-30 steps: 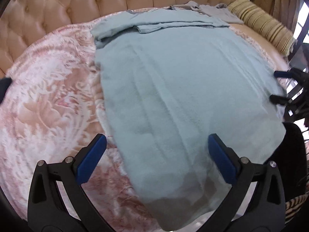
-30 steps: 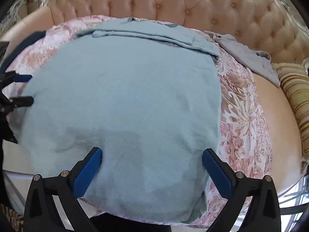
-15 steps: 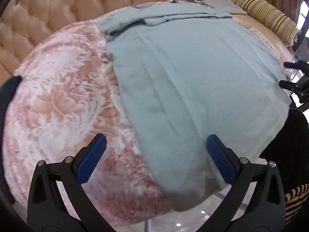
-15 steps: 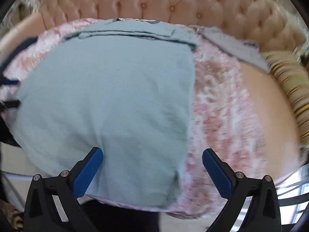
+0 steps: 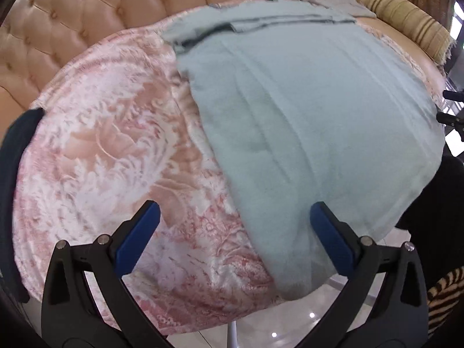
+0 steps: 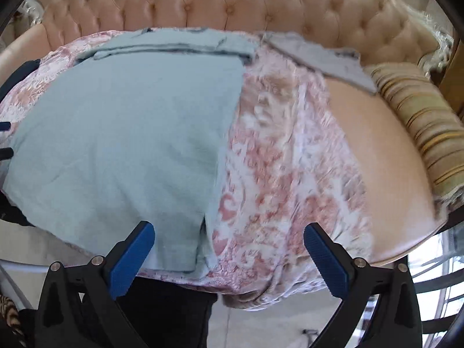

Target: Fold clothes

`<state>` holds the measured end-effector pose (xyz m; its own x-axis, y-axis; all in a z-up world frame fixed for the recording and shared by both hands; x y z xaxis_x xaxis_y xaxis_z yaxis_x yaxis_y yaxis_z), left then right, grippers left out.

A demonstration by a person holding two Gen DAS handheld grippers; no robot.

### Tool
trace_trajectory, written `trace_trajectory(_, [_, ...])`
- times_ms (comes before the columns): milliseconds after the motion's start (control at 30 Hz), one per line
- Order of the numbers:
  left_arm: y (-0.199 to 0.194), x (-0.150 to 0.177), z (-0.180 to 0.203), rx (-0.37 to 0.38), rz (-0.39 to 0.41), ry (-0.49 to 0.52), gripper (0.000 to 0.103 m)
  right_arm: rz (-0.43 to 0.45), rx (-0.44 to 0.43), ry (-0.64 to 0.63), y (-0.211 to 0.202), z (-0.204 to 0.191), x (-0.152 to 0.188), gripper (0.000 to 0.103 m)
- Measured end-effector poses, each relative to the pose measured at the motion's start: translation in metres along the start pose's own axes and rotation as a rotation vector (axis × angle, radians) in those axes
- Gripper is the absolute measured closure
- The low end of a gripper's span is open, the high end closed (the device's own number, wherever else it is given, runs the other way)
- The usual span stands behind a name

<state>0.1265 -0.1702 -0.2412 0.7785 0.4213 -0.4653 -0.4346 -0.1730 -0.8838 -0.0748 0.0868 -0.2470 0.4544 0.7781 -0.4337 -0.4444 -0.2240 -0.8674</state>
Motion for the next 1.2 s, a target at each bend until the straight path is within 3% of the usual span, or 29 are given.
trace_trajectory(100, [-0.004, -0.012, 0.021, 0.01, 0.039, 0.053, 0.0, 0.027, -0.018, -0.05, 0.0, -0.018, -0.018, 0.0])
trace_trajectory(167, [0.012, -0.011, 0.022, -0.017, 0.009, 0.09, 0.0, -0.022, -0.013, -0.116, 0.021, -0.025, -0.024, 0.0])
trace_trajectory(333, [0.016, -0.005, 0.0, 0.06, -0.029, -0.014, 0.0, -0.02, -0.034, 0.032, 0.024, 0.021, -0.003, 0.0])
trace_trajectory(400, [0.008, -0.009, 0.003, 0.061, -0.014, -0.015, 0.0, -0.039, 0.046, 0.06, 0.018, 0.04, 0.006, 0.0])
trace_trajectory(433, [0.004, -0.011, 0.005, 0.061, -0.006, -0.015, 0.0, -0.022, 0.04, 0.055, 0.012, 0.039, 0.005, 0.0])
trace_trajectory(567, [-0.005, -0.026, 0.029, 0.059, 0.034, 0.067, 0.0, 0.008, 0.016, -0.037, 0.01, 0.012, -0.017, 0.0])
trace_trajectory(667, [0.006, -0.021, 0.033, 0.035, -0.001, 0.093, 0.0, -0.004, 0.038, -0.137, 0.021, -0.007, -0.028, 0.0])
trace_trajectory(800, [0.017, -0.009, 0.023, 0.082, -0.043, 0.035, 0.0, -0.034, 0.032, -0.032, 0.026, 0.03, -0.013, 0.0])
trace_trajectory(833, [0.017, -0.009, 0.021, 0.087, -0.049, 0.021, 0.0, -0.064, 0.065, 0.008, 0.026, 0.044, -0.004, 0.0])
trace_trajectory(900, [0.009, -0.013, 0.022, 0.073, -0.034, 0.027, 0.0, -0.064, 0.074, 0.013, 0.015, 0.045, 0.001, 0.0])
trace_trajectory(1033, [-0.012, -0.039, 0.038, 0.09, 0.04, 0.055, 0.0, 0.012, 0.045, -0.042, 0.005, 0.018, -0.033, 0.0])
trace_trajectory(1200, [0.014, -0.075, 0.052, 0.045, 0.018, 0.096, 0.0, 0.032, 0.004, -0.195, 0.026, -0.048, -0.082, 0.0])
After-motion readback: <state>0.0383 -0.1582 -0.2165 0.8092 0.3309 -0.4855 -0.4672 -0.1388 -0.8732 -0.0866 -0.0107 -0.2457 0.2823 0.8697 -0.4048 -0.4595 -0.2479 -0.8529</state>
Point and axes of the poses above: each gripper's, at about its wrist camera, not at the fingertips, and y roughly the way its jaws point, z to its right, x to its underside, the point moved 8 cm from there along y, roughly the way its jaws point, and after that the axes turned 8 degrees about -y, right-handed, at the moved point
